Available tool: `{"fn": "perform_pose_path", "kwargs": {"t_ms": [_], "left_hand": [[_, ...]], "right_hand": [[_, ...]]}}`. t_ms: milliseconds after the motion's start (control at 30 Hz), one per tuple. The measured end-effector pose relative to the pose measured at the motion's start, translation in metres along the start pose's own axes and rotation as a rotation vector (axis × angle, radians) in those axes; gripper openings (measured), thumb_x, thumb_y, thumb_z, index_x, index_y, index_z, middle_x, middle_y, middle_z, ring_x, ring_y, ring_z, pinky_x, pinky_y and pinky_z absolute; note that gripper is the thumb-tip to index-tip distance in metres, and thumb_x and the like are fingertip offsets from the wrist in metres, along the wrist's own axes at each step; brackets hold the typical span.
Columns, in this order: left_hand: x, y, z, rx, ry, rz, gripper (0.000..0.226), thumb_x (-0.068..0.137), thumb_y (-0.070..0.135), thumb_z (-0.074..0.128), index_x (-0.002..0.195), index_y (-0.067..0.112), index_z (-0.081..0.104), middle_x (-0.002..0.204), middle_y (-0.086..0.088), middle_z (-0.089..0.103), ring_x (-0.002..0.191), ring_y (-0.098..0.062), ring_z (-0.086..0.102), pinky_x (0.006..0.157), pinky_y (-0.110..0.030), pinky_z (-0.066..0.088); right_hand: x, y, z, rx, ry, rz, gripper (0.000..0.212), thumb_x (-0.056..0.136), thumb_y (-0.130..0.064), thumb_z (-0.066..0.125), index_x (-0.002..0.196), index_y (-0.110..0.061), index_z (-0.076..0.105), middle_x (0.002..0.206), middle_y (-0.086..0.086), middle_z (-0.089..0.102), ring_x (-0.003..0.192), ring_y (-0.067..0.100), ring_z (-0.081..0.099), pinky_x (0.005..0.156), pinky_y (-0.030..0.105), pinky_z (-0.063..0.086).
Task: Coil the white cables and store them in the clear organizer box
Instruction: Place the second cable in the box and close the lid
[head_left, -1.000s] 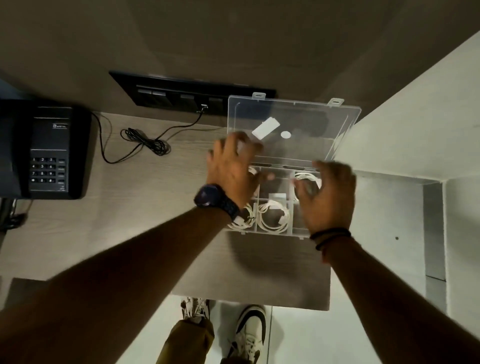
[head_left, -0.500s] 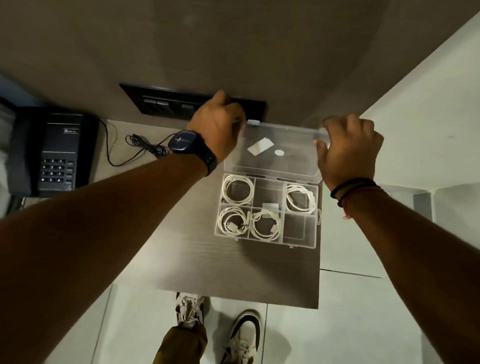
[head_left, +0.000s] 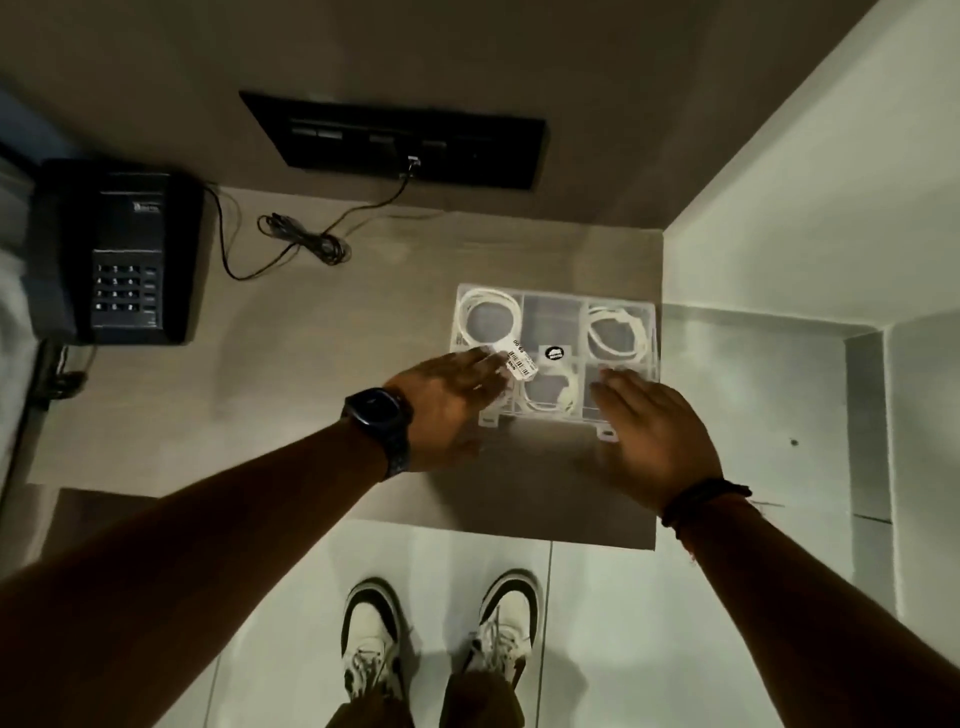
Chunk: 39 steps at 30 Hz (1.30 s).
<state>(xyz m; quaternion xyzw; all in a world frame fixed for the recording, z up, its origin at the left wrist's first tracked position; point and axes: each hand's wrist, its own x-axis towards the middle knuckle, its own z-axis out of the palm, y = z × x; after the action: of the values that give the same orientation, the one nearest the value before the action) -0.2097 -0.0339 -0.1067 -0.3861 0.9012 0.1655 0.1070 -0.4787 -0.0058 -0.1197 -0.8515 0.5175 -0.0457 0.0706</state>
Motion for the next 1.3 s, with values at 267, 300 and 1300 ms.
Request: {"fn": "perform_pose_path", "kwargs": {"t_ms": [267, 300, 1300], "left_hand": [[0.012, 0.014, 0.017, -0.126, 0.035, -0.155, 0.057, 0.094, 0.045, 0.040, 0.142, 0.014, 0.037, 0.155, -0.007, 0.026, 0.145, -0.025, 0.019, 0.112, -0.039, 0.029], [0.013, 0.016, 0.017, -0.127, 0.039, -0.186, 0.056, 0.095, 0.042, 0.041, 0.144, 0.016, 0.033, 0.157, -0.005, 0.022, 0.146, -0.022, 0.015, 0.112, -0.037, 0.029], [0.097, -0.033, 0.002, -0.006, 0.199, -0.247, 0.047, 0.091, 0.026, 0.056, 0.135, 0.013, 0.044, 0.152, -0.006, 0.034, 0.141, -0.024, 0.029, 0.093, -0.050, 0.050]], "right_hand": [[-0.018, 0.004, 0.033, 0.099, 0.002, 0.031, 0.051, 0.089, -0.031, 0.047, 0.131, -0.003, 0.052, 0.138, 0.018, 0.051, 0.131, 0.032, 0.044, 0.109, 0.040, 0.031], [-0.018, 0.004, 0.034, 0.103, 0.007, 0.031, 0.050, 0.090, -0.030, 0.045, 0.131, -0.003, 0.052, 0.138, 0.018, 0.051, 0.131, 0.031, 0.043, 0.110, 0.038, 0.028], [0.075, 0.057, 0.037, -0.017, 0.119, 0.092, 0.049, 0.072, 0.003, 0.076, 0.118, 0.003, 0.062, 0.125, 0.023, 0.061, 0.116, 0.043, 0.056, 0.098, 0.053, 0.034]]}}
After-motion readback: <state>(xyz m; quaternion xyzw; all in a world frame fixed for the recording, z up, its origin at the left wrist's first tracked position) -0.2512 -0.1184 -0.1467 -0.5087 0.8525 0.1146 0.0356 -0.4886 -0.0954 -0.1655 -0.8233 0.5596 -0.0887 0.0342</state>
